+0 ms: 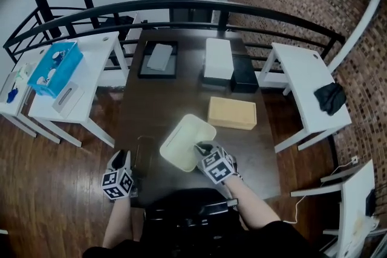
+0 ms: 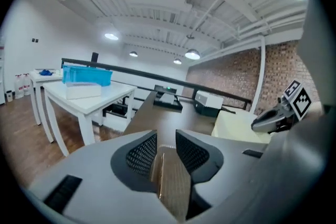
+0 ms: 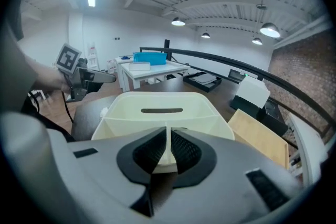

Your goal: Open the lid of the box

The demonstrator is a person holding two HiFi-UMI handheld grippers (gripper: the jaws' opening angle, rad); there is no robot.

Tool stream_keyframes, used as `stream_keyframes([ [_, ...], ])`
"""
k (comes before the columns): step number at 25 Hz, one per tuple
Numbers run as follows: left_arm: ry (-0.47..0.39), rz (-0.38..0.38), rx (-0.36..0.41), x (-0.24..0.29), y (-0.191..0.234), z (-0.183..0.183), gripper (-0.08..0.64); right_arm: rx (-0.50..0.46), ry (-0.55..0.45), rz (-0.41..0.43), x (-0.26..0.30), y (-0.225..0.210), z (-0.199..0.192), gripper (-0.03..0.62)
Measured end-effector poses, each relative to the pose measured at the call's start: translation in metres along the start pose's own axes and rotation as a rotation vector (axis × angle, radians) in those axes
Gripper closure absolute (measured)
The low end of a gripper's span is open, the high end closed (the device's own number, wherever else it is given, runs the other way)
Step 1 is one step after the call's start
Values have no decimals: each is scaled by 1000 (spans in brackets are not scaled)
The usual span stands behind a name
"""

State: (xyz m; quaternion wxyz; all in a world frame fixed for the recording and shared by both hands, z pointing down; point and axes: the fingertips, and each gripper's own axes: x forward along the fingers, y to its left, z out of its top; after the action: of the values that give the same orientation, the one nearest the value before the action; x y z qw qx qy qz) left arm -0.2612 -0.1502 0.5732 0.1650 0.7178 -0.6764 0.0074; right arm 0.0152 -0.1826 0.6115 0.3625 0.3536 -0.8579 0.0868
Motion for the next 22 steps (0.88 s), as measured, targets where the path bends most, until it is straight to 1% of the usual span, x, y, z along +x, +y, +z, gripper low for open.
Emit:
stream_keyframes([
  [1,-42,-18,0,-4,-4,17,453,36,-51,5,-7,-3,8,561],
  [3,-125,-51,13,-12,-13,51,453,129,-187,12,-30,-16,28,561],
  [5,-198,-73,69,-23,-26,80,453,240,-325,7,-62,-35,44,564],
  [6,-225,-88,108,-28,-34,91,453,291,-383,-6,-80,-47,48,588],
  [8,-268,-144,158,-37,-54,106,453,355,-469,-68,-112,-73,45,588],
  [10,-304,-206,157,-44,-73,116,454,382,-526,-157,-140,-97,34,589],
  [11,-315,-234,152,-46,-81,119,456,396,-556,-196,-155,-108,28,589],
  [13,-324,-282,137,-49,-94,120,491,455,-632,-242,-182,-124,15,590],
  [14,-324,-304,125,-50,-99,120,499,484,-672,-262,-196,-129,11,591],
  [16,-319,-340,94,-51,-104,118,517,510,-728,-311,-220,-131,4,591],
  [17,-314,-352,87,-52,-107,117,523,517,-743,-330,-229,-130,-1,591],
  [19,-297,-366,107,-54,-113,113,523,539,-751,-345,-237,-127,-16,591],
  [22,-273,-390,129,-55,-122,107,523,573,-725,-353,-237,-122,-35,591],
])
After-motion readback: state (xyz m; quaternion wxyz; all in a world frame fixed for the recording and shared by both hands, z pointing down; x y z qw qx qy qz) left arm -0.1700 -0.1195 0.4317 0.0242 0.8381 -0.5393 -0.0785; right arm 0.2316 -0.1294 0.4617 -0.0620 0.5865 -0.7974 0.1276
